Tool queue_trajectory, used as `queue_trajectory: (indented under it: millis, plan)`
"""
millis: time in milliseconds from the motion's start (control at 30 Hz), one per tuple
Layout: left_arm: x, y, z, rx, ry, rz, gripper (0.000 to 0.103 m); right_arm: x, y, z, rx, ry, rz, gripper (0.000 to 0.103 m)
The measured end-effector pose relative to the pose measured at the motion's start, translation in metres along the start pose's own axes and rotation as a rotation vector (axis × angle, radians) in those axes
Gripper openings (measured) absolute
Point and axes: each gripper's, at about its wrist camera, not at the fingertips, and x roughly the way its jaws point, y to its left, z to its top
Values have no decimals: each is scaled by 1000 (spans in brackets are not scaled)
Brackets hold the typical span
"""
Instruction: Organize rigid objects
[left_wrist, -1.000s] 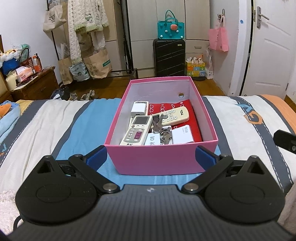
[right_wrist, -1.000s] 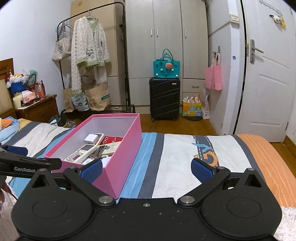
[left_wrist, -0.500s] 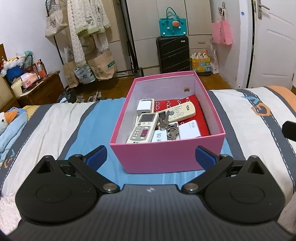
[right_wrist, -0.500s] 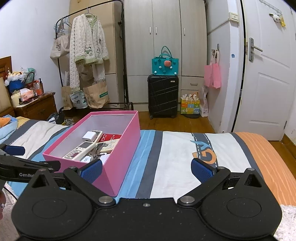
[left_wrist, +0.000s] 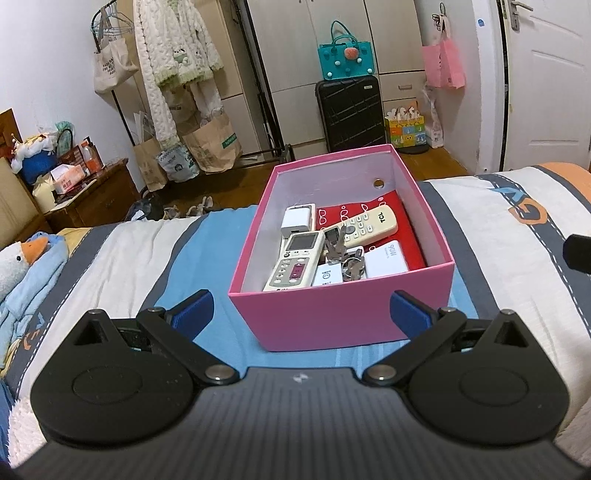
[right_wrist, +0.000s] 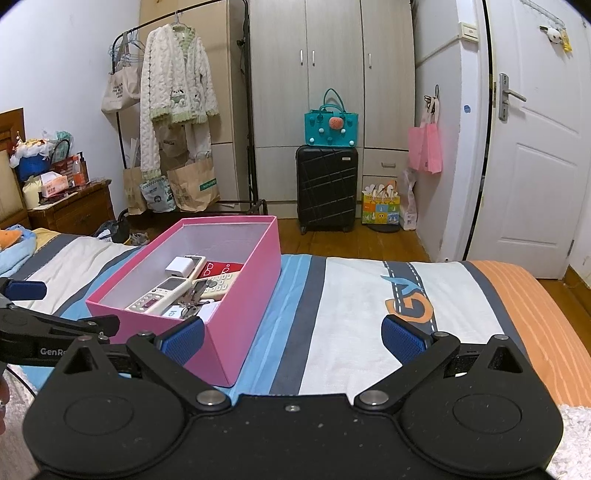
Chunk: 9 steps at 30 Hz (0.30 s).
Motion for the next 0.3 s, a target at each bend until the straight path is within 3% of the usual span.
queue_trajectory:
  millis: [300]
  plan:
    - [1, 2, -1, -10, 13, -16, 103, 2, -2, 1, -3, 8, 2, 103]
